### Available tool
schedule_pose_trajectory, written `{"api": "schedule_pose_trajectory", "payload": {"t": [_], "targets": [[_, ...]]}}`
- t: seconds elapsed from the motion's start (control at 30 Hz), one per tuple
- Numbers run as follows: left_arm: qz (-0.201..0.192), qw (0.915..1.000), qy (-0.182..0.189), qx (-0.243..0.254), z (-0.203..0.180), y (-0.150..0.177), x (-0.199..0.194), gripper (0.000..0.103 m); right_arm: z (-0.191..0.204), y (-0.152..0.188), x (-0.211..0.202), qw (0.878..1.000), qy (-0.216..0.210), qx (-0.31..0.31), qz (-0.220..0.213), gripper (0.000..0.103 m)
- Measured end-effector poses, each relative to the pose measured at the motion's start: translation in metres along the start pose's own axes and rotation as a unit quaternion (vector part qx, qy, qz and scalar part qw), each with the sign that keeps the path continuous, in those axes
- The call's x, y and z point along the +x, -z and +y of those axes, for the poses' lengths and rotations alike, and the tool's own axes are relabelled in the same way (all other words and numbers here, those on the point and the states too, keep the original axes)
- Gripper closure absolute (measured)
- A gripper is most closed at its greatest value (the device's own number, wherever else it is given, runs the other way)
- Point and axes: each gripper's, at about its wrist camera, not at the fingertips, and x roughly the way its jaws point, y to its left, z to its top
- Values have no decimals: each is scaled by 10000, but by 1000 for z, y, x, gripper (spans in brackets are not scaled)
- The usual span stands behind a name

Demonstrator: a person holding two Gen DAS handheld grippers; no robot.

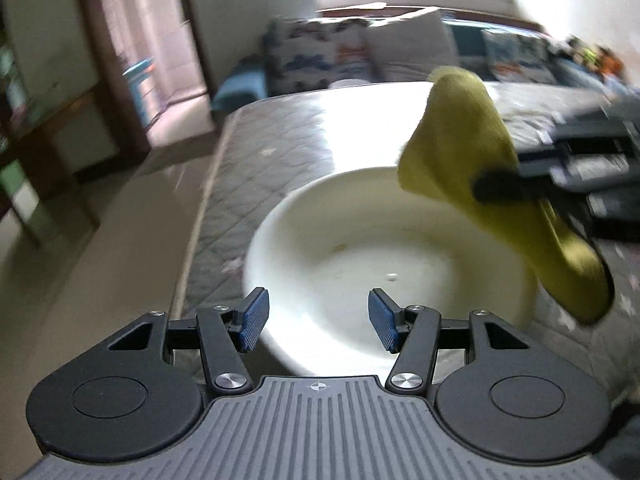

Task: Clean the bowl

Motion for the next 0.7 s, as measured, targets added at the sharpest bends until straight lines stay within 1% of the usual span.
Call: {"api": "schedule_pose_trajectory", "payload": {"t": [0.23,0.33,0.57,0.7], "targets": [[225,9981,-71,-569,13,-2,10,46,10,6,10,9992,-154,163,338,87],[384,9955,5,-870,16,2,14,46,16,9,15,9979,-201,335,508,87],[435,9943,-9,-972,14,3,17,46,23,11,23,9940,-294,644,834,87],[534,9928,36,-1072,13,13,18,46,24,12,29,9911,-294,792,1032,87]]}}
